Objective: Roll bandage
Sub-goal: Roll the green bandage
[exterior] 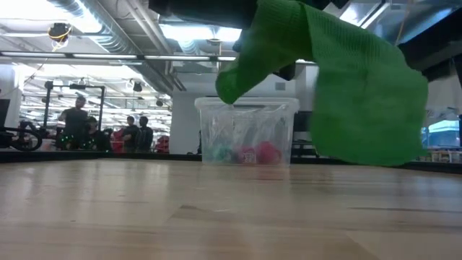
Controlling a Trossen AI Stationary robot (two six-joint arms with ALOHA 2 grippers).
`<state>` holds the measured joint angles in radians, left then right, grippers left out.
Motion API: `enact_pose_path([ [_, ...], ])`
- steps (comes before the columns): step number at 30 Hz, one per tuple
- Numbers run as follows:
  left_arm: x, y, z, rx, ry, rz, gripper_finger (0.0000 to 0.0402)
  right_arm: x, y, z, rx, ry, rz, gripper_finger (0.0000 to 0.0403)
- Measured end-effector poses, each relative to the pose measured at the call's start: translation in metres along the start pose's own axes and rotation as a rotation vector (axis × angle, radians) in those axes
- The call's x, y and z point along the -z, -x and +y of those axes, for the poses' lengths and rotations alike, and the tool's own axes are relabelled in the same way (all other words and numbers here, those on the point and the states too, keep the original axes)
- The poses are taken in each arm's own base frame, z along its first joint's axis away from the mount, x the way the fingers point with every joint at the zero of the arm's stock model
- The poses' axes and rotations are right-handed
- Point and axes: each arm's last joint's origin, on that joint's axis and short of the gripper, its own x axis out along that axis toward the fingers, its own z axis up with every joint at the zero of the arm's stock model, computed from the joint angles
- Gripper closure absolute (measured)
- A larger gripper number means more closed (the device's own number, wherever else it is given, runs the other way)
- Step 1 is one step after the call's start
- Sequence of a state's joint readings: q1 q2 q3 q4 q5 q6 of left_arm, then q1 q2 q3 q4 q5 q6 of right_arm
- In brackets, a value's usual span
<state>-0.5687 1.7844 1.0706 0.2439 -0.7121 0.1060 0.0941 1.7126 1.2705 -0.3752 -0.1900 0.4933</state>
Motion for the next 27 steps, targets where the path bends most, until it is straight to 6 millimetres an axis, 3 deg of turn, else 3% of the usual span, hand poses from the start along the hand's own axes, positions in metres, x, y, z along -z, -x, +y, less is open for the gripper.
enact_pose_path([
  [6,0.0,0.0,0.0,-0.001,-0.021,0.0,0.04,-0.013,0.02,-0.004,-0.028,-0.022,-0.007,0.0182],
  [12,-0.002,0.0,0.004,-0.007,-0.028,-0.008,0.04,-0.028,0.074,0.02,-0.031,0.053,-0.092,0.0182],
  [20,-0.003,0.0,0.004,-0.009,-0.022,-0.011,0.04,-0.001,0.131,0.051,0.087,0.12,-0.138,0.0182],
  [23,-0.005,0.0,0.004,-0.011,-0.008,-0.029,0.04,0.004,0.141,0.06,0.194,0.147,-0.239,0.0182],
  [27,-0.009,0.0,0.005,-0.018,-0.02,-0.06,0.04,-0.005,0.139,0.063,0.253,0.19,-0.355,0.0182],
])
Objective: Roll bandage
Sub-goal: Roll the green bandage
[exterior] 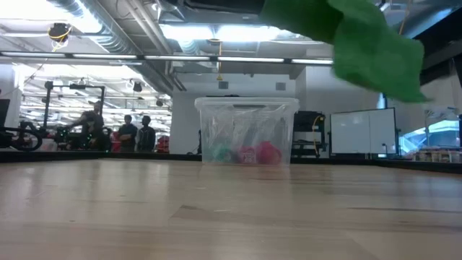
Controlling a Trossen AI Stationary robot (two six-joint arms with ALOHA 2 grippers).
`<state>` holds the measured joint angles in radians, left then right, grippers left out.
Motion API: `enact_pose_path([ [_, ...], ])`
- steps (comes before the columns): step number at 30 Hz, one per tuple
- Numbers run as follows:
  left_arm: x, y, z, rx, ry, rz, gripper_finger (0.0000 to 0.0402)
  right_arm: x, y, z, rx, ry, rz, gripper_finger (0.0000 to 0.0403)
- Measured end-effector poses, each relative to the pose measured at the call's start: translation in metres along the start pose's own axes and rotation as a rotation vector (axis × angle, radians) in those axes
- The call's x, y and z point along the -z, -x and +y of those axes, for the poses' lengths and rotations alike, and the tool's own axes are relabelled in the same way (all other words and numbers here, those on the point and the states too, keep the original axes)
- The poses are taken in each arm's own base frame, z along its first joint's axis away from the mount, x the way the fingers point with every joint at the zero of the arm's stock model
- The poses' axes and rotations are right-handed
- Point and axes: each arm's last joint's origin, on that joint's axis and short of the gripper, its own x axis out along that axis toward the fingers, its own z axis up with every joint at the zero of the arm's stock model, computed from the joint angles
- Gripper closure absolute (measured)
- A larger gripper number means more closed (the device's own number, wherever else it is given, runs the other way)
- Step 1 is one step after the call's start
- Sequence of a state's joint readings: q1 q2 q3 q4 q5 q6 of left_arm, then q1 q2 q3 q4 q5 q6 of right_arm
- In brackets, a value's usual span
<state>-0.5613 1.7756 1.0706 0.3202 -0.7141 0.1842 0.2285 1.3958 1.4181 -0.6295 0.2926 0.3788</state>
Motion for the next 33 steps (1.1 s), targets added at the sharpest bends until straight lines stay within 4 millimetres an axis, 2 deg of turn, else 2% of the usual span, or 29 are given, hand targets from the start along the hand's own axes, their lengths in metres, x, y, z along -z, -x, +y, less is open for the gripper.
enact_pose_path([
  [5,0.0,0.0,0.0,0.0,0.025,-0.004,0.04,0.0,-0.015,0.0,0.036,0.044,-0.002,0.0182],
  [11,0.002,0.0,-0.001,0.023,0.074,0.016,0.04,0.013,-0.039,-0.01,0.098,0.013,0.147,0.0182],
  [18,0.004,0.001,-0.002,0.036,0.098,0.034,0.04,0.029,-0.056,-0.001,-0.123,-0.006,0.353,0.0182],
  [21,0.004,0.001,-0.002,0.044,0.103,0.033,0.04,0.035,-0.052,0.0,-0.277,-0.053,0.5,0.0182],
  [24,0.004,0.0,-0.002,0.051,0.102,0.033,0.04,0.031,-0.039,-0.003,-0.297,-0.096,0.578,0.0182],
  [28,0.004,0.0,-0.002,0.055,0.104,0.033,0.04,0.017,-0.014,-0.003,-0.192,-0.056,0.481,0.0182],
  [33,0.004,0.0,-0.002,0.055,0.122,0.036,0.04,0.011,0.007,0.001,-0.074,-0.008,0.342,0.0182],
])
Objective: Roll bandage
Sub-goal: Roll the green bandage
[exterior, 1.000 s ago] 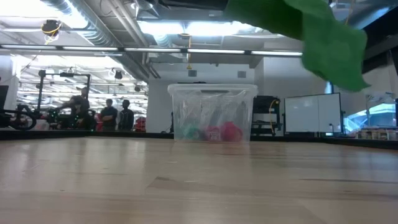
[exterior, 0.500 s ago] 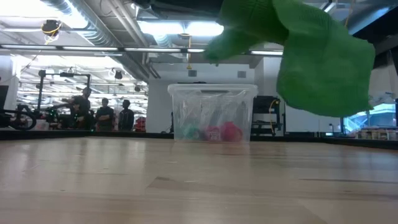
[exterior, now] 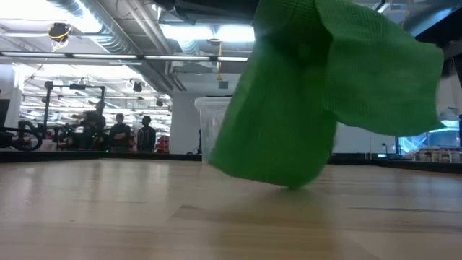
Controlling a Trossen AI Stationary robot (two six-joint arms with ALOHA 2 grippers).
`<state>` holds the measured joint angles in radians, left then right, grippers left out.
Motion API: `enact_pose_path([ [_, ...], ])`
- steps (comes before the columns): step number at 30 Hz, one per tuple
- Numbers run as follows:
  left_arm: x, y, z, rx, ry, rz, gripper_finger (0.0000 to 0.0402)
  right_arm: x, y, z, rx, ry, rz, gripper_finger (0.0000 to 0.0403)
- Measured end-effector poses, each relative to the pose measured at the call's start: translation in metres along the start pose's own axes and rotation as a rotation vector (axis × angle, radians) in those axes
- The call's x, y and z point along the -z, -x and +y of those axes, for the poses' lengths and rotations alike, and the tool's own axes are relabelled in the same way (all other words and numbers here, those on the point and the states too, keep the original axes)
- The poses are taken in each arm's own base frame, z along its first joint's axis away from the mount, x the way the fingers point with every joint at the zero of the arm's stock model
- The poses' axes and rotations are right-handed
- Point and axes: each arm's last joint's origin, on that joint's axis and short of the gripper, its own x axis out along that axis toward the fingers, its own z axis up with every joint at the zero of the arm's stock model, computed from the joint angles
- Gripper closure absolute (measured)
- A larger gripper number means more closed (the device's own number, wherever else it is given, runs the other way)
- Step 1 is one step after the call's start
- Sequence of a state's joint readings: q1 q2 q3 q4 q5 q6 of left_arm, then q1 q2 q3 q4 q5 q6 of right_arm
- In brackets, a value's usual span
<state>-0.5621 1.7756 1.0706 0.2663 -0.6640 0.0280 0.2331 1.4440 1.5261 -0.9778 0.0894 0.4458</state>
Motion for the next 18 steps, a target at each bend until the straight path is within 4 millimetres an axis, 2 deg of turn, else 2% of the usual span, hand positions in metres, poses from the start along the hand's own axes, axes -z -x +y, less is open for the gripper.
enact_pose_path([
  [4,0.001,0.0,0.0,0.001,-0.001,0.004,0.04,0.017,0.004,0.015,-0.003,0.018,0.081,0.0182],
  [7,0.001,0.0,0.0,0.002,-0.005,0.009,0.04,0.04,0.002,0.037,-0.007,0.068,0.136,0.0182],
  [13,0.001,0.0,0.0,0.002,-0.005,0.008,0.04,0.106,-0.018,0.077,0.015,0.068,0.172,0.0182],
  [18,-0.002,0.0,0.0,0.0,0.004,-0.019,0.04,0.165,-0.048,0.093,-0.009,0.034,0.066,0.0182],
])
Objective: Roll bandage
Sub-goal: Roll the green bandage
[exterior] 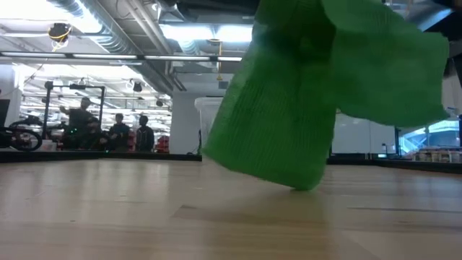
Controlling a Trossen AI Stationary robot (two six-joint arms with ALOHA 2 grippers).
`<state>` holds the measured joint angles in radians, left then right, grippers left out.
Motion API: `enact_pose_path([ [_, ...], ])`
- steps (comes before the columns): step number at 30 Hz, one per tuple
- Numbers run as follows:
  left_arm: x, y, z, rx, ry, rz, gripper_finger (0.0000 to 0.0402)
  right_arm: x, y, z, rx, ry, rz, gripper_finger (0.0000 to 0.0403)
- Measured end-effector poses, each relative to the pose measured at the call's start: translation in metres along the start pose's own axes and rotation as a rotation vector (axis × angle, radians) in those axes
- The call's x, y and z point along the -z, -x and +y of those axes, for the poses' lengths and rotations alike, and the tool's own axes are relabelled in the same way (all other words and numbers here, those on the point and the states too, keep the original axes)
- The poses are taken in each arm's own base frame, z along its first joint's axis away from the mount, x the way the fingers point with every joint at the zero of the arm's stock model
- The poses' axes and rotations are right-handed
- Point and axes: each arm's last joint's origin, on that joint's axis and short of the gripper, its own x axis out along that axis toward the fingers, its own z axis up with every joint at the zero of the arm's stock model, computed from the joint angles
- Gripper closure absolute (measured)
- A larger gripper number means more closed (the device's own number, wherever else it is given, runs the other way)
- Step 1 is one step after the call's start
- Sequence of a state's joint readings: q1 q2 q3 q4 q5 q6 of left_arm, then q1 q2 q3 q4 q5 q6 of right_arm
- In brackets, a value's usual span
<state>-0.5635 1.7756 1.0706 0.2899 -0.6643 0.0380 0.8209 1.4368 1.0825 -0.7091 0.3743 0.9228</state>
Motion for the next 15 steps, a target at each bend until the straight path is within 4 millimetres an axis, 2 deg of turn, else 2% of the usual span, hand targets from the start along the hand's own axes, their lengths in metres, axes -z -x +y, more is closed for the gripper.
enact_pose_path([
  [3,-0.001,0.0,0.0,-0.001,0.006,-0.008,0.04,0.028,-0.023,-0.002,-0.003,-0.027,-0.136,0.0182],
  [6,-0.001,0.0,0.0,-0.001,0.008,-0.011,0.04,0.045,-0.039,-0.006,-0.039,-0.066,-0.248,0.0182],
  [10,-0.001,-0.001,0.001,-0.003,0.012,-0.011,0.04,0.052,-0.049,-0.012,-0.084,-0.087,-0.334,0.0182],
  [15,-0.001,-0.002,0.003,-0.009,0.021,-0.009,0.04,0.051,-0.049,-0.014,-0.034,-0.048,-0.415,0.0182],
])
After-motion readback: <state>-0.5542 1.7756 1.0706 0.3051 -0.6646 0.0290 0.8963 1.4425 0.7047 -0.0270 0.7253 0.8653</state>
